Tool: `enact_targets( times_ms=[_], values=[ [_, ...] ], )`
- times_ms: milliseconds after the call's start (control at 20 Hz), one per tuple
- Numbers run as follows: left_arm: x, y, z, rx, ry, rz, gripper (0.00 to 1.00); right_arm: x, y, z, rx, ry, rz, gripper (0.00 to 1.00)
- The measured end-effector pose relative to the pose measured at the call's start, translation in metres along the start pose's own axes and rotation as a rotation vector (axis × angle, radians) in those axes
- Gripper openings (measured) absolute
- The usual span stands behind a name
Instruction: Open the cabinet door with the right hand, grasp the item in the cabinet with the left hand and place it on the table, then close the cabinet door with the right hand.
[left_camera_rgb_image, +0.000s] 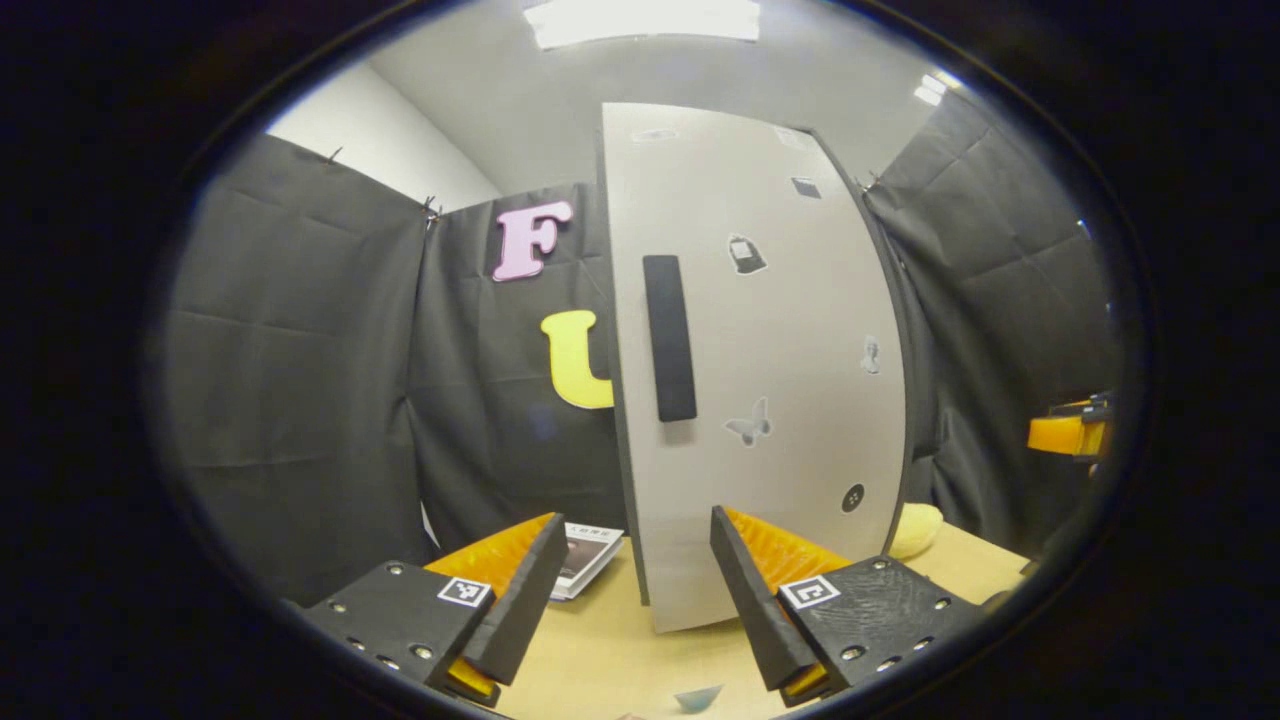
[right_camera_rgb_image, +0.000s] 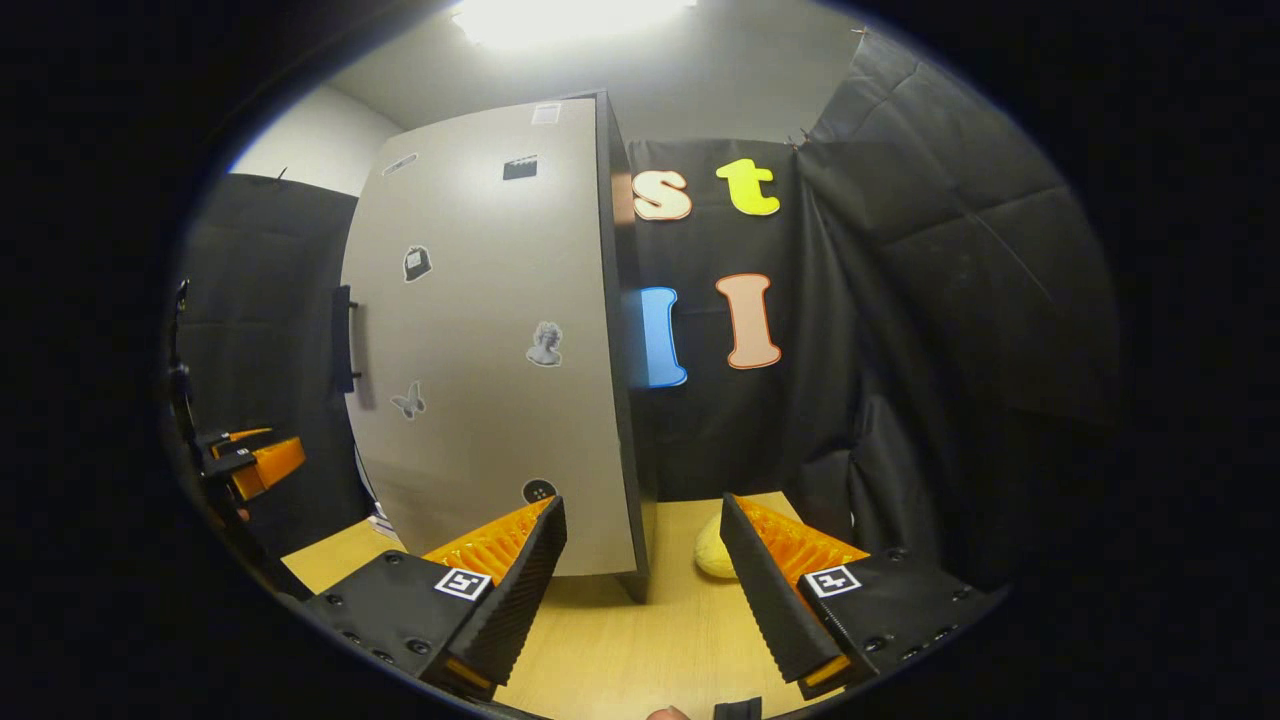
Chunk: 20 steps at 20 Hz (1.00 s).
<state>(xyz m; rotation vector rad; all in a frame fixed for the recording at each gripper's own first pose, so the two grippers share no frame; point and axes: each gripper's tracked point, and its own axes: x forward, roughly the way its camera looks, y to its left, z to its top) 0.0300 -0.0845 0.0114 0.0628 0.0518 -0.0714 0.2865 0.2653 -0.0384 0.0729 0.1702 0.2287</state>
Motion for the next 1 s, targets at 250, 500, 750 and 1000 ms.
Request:
enact_targets(
  times_ms=[250,500,750,1000],
  values=[
    [-0.006,-0.002,-0.013,0.005,0.024,-0.034,0.87,-0.011,0.006,-0.001,0.024,-0.013,-0.021,0.98],
    [-0.003,0.021,-0.017,-0.004,0.019,-0.031,0.87,-0.017,0.026,0.015,-0.005,-0.05,-0.039,0.98],
    [0.001,0.036,-0.013,-0.016,0.005,-0.027,0.87,-0.022,0.036,0.024,-0.022,-0.073,-0.05,0.98],
    [0.003,0.047,-0.015,-0.021,0.009,-0.028,0.87,-0.02,0.044,0.025,-0.027,-0.071,-0.051,0.98]
  ],
)
